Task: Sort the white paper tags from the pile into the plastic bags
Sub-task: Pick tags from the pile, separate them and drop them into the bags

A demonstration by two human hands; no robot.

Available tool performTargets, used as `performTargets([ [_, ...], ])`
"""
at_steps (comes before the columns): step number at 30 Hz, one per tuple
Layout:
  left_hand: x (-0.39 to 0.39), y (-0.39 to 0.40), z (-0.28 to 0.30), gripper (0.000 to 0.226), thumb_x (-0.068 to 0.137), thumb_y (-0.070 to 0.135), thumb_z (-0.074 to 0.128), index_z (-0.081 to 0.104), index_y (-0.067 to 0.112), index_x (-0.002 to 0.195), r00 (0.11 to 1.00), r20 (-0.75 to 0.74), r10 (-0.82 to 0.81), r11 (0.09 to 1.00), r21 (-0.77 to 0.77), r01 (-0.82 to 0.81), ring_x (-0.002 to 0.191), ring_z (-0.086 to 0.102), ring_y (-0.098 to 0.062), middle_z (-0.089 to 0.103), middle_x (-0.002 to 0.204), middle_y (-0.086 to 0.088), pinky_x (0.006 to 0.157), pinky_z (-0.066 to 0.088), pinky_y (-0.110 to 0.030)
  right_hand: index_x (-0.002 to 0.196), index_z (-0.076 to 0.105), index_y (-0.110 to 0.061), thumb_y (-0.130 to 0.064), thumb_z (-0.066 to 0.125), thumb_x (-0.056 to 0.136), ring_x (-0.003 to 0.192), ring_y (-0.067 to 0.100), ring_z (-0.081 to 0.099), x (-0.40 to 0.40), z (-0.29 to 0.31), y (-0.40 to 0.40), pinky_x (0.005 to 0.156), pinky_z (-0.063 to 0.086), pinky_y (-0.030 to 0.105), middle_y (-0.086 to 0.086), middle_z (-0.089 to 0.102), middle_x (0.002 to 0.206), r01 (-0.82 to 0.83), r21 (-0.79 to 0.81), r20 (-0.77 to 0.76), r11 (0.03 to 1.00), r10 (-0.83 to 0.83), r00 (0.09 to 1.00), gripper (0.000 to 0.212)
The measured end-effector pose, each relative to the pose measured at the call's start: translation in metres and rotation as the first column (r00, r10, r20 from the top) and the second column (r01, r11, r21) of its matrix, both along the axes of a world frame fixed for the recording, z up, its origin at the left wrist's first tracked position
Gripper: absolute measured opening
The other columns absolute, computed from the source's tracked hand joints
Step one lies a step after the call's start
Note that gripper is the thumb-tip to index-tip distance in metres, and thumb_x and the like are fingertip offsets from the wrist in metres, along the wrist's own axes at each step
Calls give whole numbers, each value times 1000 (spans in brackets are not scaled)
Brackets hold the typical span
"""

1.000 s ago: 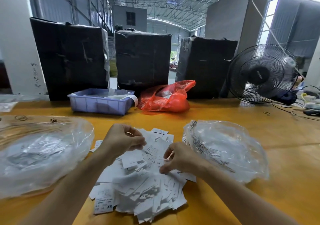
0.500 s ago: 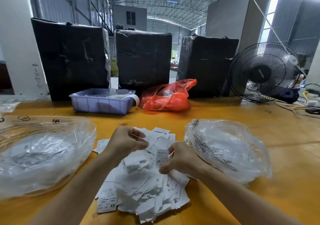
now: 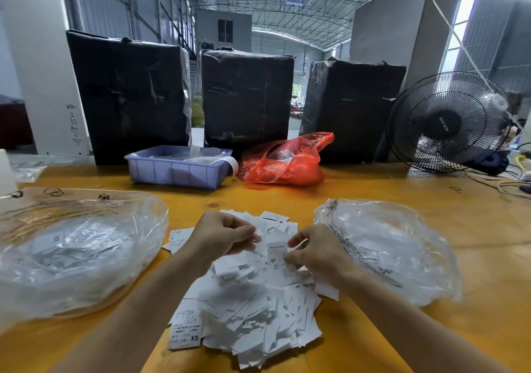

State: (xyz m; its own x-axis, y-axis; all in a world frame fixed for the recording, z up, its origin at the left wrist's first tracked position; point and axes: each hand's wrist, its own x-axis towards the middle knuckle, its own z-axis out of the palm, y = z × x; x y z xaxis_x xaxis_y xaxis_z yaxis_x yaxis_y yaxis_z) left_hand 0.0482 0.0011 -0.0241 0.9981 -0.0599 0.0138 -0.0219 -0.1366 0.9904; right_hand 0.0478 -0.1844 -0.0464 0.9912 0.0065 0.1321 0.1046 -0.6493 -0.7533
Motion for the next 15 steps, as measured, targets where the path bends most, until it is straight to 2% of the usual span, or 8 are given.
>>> performTargets([
  [3, 0, -1, 0, 7, 85, 1, 65, 67, 2, 80, 1000, -5, 5, 1000, 0, -5, 55, 68, -12, 74, 74, -11, 53, 54, -18, 94, 65, -7, -5, 75, 77, 81, 22, 69, 0, -3, 1, 80, 56, 38, 13, 70, 90, 13, -31, 25, 999, -13, 1000, 20],
  [5, 1, 0, -2, 5, 85, 2, 66, 68, 3, 81, 1000, 5, 8, 999, 34, -8, 57, 68, -11, 74, 76, -11, 56, 53, -19, 99, 64, -6, -10, 74, 79, 80, 22, 68, -1, -4, 2, 79, 56, 38, 12, 69, 93, -4, -31, 26, 1000, 5, 1000, 22],
  [8, 2, 1, -4, 4, 85, 3, 66, 68, 4, 82, 1000, 9, 14, 999, 49, -14, 57, 68, -10, 74, 76, -10, 60, 53, -20, 111, 59, -12, -23, 82, 71, 80, 16, 64, -4, -3, 2, 68, 55, 26, 4, 62, 97, -93, -3, -82, 996, 93, 992, 48],
  [11, 3, 2, -5, 3, 85, 3, 67, 68, 3, 82, 1000, 7, 14, 999, 48, -14, 56, 67, -10, 74, 76, -11, 54, 52, -17, 122, 57, -18, -28, 88, 62, 92, 13, 58, -4, -2, 3, 71, 47, 19, 1, 60, 110, -174, -121, -171, 977, 153, 973, 68],
  [15, 3, 2, -5, 2, 84, 3, 67, 68, 3, 83, 1000, 1, 4, 997, 74, -4, 57, 67, -10, 74, 74, -9, 56, 52, -17, 122, 59, -13, -27, 87, 62, 91, 11, 56, -5, -2, 3, 70, 43, 18, -5, 58, 97, -194, -149, -191, 970, 165, 968, 68],
])
